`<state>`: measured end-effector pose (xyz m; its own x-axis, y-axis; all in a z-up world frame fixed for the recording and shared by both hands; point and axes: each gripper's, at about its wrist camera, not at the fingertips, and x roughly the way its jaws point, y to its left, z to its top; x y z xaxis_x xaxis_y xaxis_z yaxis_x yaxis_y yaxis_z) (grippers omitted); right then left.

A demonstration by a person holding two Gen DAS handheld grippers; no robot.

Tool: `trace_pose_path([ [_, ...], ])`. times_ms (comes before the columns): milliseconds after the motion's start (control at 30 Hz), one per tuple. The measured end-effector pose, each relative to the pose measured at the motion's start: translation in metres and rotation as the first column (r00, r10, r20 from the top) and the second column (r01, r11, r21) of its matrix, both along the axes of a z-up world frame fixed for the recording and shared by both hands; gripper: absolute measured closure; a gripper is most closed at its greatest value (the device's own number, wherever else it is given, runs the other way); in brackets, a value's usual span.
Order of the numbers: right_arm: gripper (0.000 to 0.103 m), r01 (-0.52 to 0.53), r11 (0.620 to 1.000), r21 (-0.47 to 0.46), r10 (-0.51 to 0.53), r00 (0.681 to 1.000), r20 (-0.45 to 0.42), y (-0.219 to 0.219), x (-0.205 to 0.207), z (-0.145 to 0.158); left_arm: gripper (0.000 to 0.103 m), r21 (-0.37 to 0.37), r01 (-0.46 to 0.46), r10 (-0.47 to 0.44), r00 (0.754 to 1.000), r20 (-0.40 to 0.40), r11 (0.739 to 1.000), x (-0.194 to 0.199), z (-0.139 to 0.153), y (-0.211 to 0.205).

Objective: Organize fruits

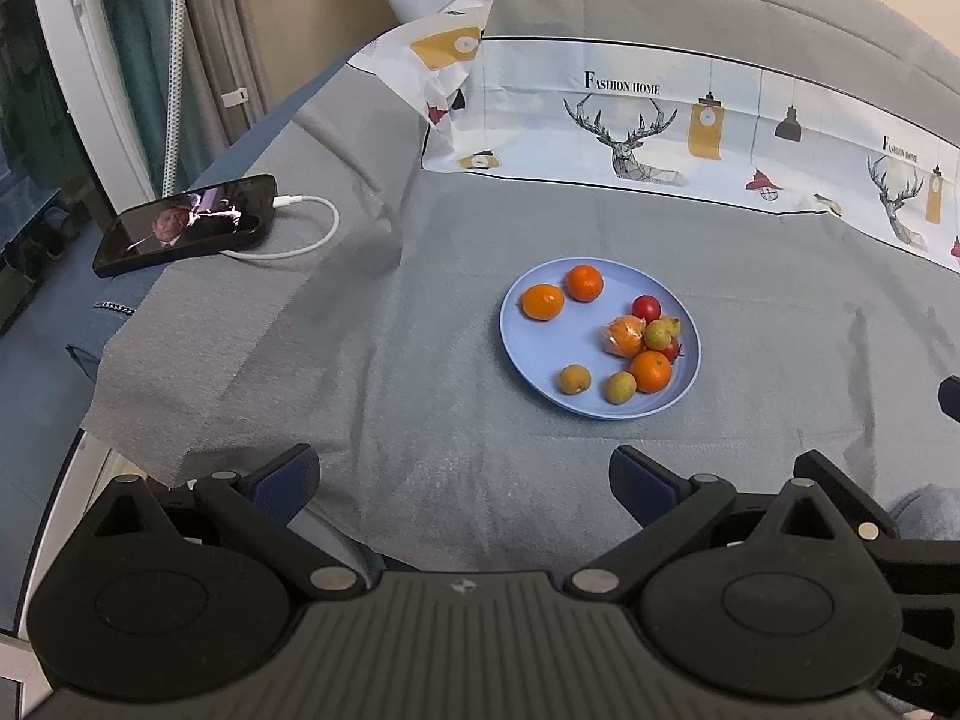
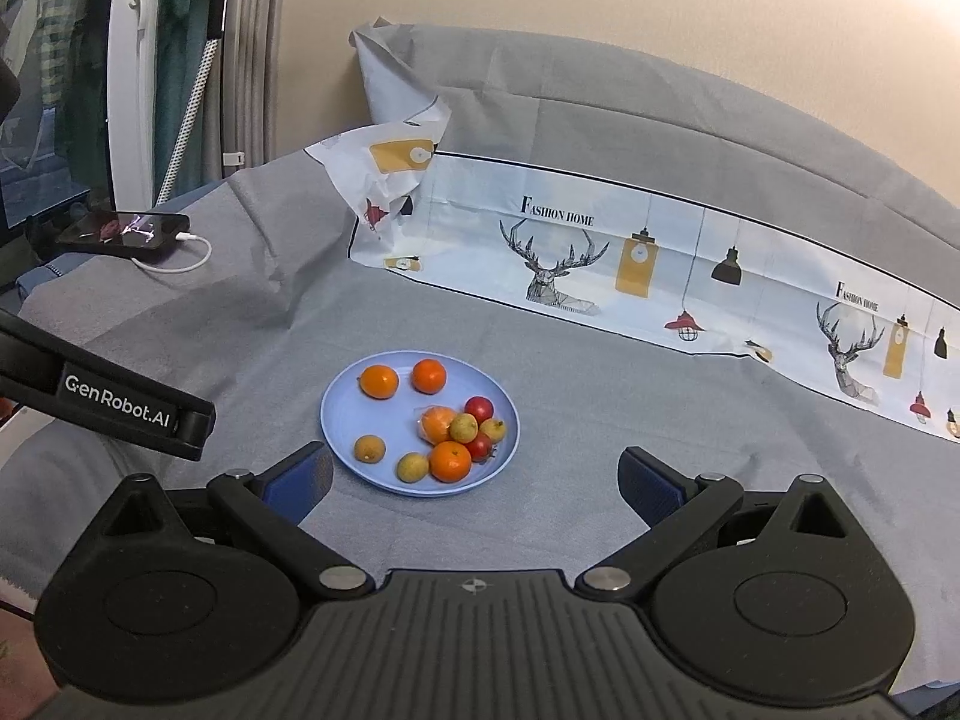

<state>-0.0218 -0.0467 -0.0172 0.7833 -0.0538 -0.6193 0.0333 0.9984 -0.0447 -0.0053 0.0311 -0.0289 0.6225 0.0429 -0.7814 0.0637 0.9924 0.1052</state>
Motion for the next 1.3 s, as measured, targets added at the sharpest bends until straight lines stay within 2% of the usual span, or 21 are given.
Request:
trace_pose_path([
  [1133,0.001,-0.003,1.0,-0.004,0.003,1.0,-0.006,0.0013,0.0006,-0.0007,0.0,0.019,-0.004,0.004,1.0,-0.005,1.0,0.0015,-0.0015,-0.0019],
  [1300,0.001,-0.003,1.0,-0.004,0.003,1.0,-0.006,0.0012,0.0005,-0.0006,0.0,0.015,0.017,-0.017,1.0,-0.003,1.0,0.0013,-0.001,-0.0035],
])
